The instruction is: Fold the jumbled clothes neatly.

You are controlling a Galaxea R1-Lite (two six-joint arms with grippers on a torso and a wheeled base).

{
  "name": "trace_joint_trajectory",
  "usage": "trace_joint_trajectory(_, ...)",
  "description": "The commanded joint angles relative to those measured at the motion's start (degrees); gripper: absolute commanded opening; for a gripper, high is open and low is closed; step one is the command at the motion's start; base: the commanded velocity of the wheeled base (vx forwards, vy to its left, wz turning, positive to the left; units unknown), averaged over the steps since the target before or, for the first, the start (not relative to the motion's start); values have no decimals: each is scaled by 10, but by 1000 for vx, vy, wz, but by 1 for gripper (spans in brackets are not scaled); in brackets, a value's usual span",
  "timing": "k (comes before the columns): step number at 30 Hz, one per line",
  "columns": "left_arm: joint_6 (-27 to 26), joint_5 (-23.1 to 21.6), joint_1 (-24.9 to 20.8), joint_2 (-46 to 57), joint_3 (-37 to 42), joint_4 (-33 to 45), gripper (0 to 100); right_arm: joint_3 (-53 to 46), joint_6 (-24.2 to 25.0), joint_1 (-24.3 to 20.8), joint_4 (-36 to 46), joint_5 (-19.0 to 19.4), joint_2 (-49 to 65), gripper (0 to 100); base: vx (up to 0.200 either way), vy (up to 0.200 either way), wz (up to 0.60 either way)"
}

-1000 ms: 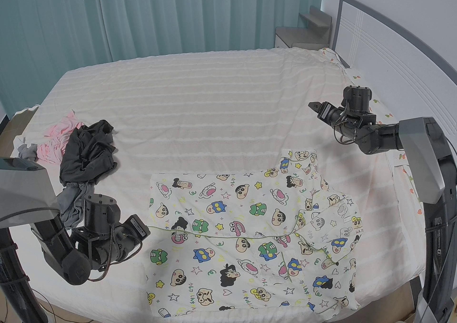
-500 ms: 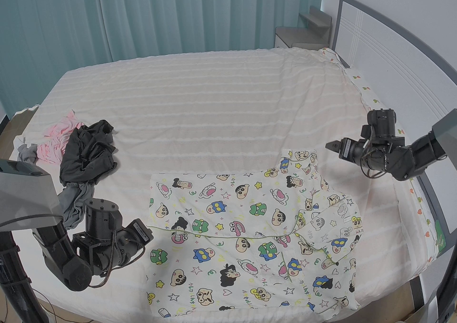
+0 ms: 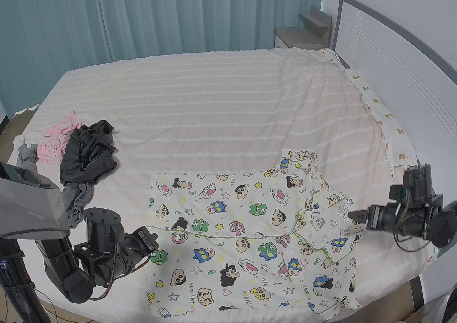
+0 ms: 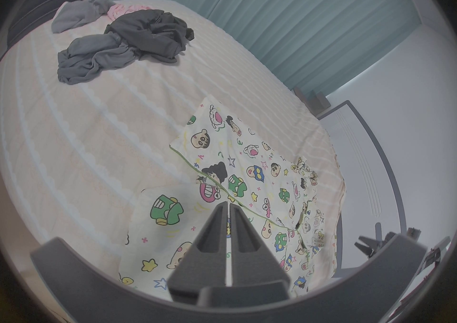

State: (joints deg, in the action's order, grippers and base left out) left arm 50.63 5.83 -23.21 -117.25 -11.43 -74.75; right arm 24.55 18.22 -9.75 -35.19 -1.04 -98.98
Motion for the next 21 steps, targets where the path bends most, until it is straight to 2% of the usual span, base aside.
trace_joint_trajectory(1, -51, 22, -30, -6, 70, -99, 0, -245, 16, -12, -70, 2, 153, 100, 0, 0, 0)
trace_joint_trajectory(5, -55, 23, -31, 11, 102, -130, 0, -246, 60, -14, -59, -7, 192, 100, 0, 0, 0)
trace_joint_trajectory(9, -61, 23, -30, 63, 110, -121, 0, -246, 43, -20, 6, -23, 290, 100, 0, 0, 0)
trace_joint_trajectory(11, -61, 23, -30, 63, 110, -121, 0, -246, 43, -20, 6, -23, 290, 100, 0, 0, 0)
trace_joint_trajectory(13, -62, 23, -34, 149, 110, -49, 0, -246, -13, -38, 134, -33, 463, 100, 0, 0, 0)
trace_joint_trajectory(15, -62, 23, -35, 153, 110, -45, 0, -246, -13, -38, 139, -33, 469, 100, 0, 0, 0)
trace_joint_trajectory(16, -62, 24, -48, 212, 110, 6, 0, -239, -20, -37, 218, -34, 560, 100, 0, 0, 0)
trace_joint_trajectory(17, -62, 25, -53, 226, 110, 22, 0, -238, -20, -35, 237, -34, 581, 100, 0, 0, 0)
trace_joint_trajectory(21, -63, 76, -74, 256, 107, 53, 0, -240, -16, -24, 312, -46, 699, 100, 0, 0, 0)
